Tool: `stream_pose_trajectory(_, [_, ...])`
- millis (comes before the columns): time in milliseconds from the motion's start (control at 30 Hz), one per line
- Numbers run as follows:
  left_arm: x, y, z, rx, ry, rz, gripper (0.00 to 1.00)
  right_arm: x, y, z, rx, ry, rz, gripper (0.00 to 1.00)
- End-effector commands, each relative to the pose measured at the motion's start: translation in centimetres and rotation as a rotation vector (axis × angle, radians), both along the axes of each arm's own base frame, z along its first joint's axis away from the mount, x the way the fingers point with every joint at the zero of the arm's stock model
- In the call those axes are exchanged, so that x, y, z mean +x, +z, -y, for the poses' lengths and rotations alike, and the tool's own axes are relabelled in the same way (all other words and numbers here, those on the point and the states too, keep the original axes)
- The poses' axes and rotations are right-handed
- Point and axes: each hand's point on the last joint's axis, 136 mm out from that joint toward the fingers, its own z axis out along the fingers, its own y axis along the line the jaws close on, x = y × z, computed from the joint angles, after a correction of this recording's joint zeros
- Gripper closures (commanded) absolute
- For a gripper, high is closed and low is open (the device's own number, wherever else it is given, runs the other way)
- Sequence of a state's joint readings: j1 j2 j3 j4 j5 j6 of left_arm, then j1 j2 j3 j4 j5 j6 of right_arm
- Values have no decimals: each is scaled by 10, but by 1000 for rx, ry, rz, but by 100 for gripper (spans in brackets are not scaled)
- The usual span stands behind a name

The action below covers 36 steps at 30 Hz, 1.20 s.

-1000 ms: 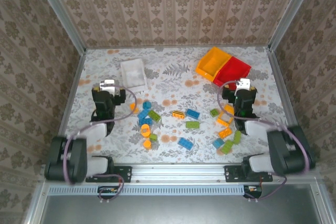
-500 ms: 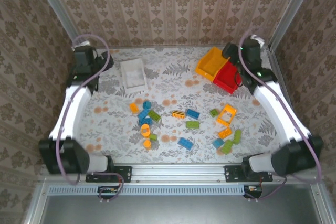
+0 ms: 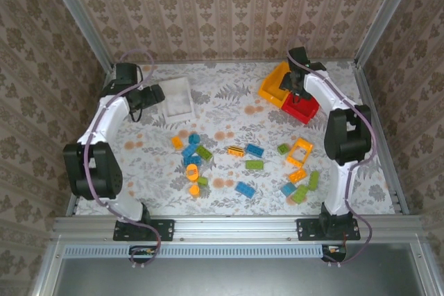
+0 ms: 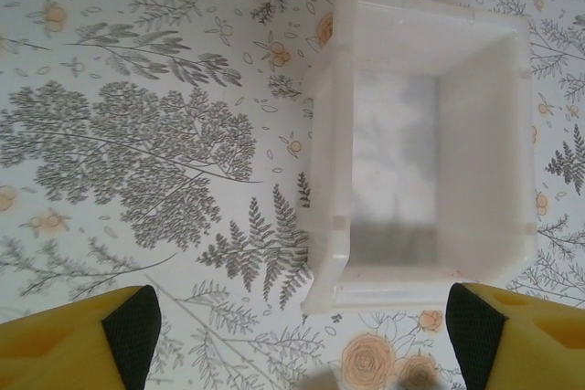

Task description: Sort the legos into containers by color

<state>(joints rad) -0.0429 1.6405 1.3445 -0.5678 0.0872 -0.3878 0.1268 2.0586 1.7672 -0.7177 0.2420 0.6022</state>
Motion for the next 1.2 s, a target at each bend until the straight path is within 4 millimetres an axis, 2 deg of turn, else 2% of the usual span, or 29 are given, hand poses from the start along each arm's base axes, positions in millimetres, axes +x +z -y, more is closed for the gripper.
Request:
stream_pose_trajectory(0, [13,-12,4,-18,-42,-25,16,7,-15,4,18,8,-62,29])
stream_pose_trajectory(133, [23,-26,3,-1,-52,-41,17,21,-31,6,17,21,-87,40])
stream_pose_trajectory(300, [34,-40,13,4,-105,-58,23,28,-34,1,-23,77,-97,63])
stream_pose_trajectory(533, [44,-67,25,79,-163,-120,34,26,-28,-30,-170,249,-122,83])
stream_pose_trajectory(667, [49,-83,27,142,-185,-150,44,15,-25,-57,-194,323,-112,87])
stream_pose_trajectory(767, [50,-89,32,166,-217,-157,54,4,-25,-81,-179,367,-101,87])
stream_pose_trajectory(1000, [40,-85,71,201,-340,-134,76,-16,-28,-122,-155,450,-94,88])
stream_pose_trajectory(1167, [32,-78,106,216,-406,-109,79,-26,-32,-138,-163,499,-102,89])
